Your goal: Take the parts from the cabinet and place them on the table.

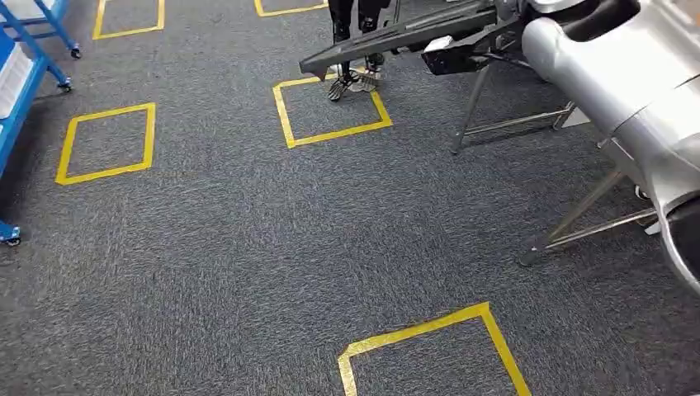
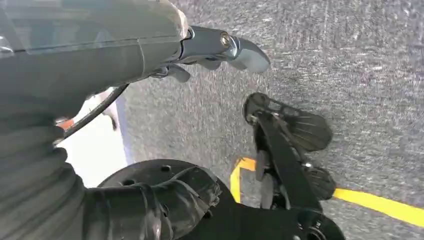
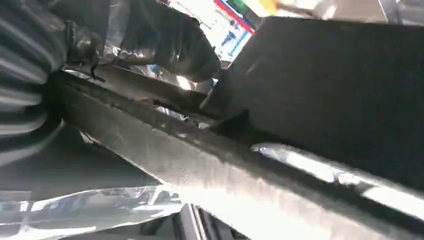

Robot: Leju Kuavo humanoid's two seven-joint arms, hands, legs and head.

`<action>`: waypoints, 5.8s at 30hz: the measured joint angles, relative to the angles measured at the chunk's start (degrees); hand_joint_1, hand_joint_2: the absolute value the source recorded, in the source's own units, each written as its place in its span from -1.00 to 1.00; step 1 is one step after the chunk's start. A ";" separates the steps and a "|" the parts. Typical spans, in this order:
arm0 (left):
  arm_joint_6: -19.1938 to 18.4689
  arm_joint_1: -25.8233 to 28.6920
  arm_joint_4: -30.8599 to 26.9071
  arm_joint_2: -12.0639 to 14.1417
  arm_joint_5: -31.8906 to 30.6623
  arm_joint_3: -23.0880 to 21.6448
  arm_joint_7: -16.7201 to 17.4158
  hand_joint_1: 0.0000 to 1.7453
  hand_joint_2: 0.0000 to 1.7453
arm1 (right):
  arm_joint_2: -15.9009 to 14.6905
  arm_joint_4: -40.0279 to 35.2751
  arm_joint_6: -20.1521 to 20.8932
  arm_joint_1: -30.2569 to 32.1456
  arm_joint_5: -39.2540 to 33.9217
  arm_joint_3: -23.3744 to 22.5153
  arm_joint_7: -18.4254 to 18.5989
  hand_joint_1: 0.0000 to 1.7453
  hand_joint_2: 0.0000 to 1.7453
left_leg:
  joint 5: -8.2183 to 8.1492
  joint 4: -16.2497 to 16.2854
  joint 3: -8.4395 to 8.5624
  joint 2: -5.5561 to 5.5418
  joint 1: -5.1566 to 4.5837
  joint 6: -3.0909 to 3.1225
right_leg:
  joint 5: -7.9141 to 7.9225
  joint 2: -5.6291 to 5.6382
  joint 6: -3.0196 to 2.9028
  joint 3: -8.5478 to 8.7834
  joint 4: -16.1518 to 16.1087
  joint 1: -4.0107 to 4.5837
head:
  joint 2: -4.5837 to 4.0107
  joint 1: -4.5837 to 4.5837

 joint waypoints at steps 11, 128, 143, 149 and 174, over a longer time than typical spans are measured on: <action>0.28 0.05 0.00 0.04 -0.26 0.02 1.38 -1.00 1.00 | -1.79 -1.38 -1.07 0.77 -1.77 0.37 0.15 1.00 1.00 | 6.08 -15.07 6.30 -1.13 0.47 1.80 | -4.24 -2.36 2.84 -5.60 8.77 -0.24 | -0.02 0.39; -0.22 -0.12 0.00 0.13 -3.91 1.79 3.50 -1.00 1.00 | -4.39 -3.17 -11.06 12.50 4.48 -10.64 1.35 1.00 1.00 | 7.40 -11.34 1.64 -0.30 0.32 1.30 | -1.30 -2.73 1.03 0.28 1.40 0.74 | 0.00 0.57; 0.05 -0.21 0.00 0.11 -4.76 1.81 3.34 -1.00 1.00 | -4.72 -3.02 -10.12 12.49 5.88 -10.47 0.68 1.00 1.00 | 7.52 -13.45 3.49 -0.04 0.91 1.20 | -0.38 -3.77 3.40 1.00 -0.42 -0.53 | 0.00 0.59; 0.02 -0.24 0.00 0.28 -4.52 1.99 2.97 -1.00 1.00 | -2.71 -2.28 -9.86 12.71 6.34 -9.73 0.79 1.00 1.00 | 4.42 -8.47 1.33 0.06 0.94 -0.09 | -0.21 -3.65 0.69 1.96 -1.35 -0.56 | 0.00 0.48; 0.63 -0.16 0.00 0.66 -3.04 3.89 3.28 -1.00 1.00 | -1.62 -1.16 -8.96 13.16 6.14 -8.96 0.04 1.00 1.00 | 5.85 -15.47 7.23 -0.12 0.71 1.13 | 1.08 -4.08 2.94 -0.50 -1.32 -0.37 | 0.00 0.68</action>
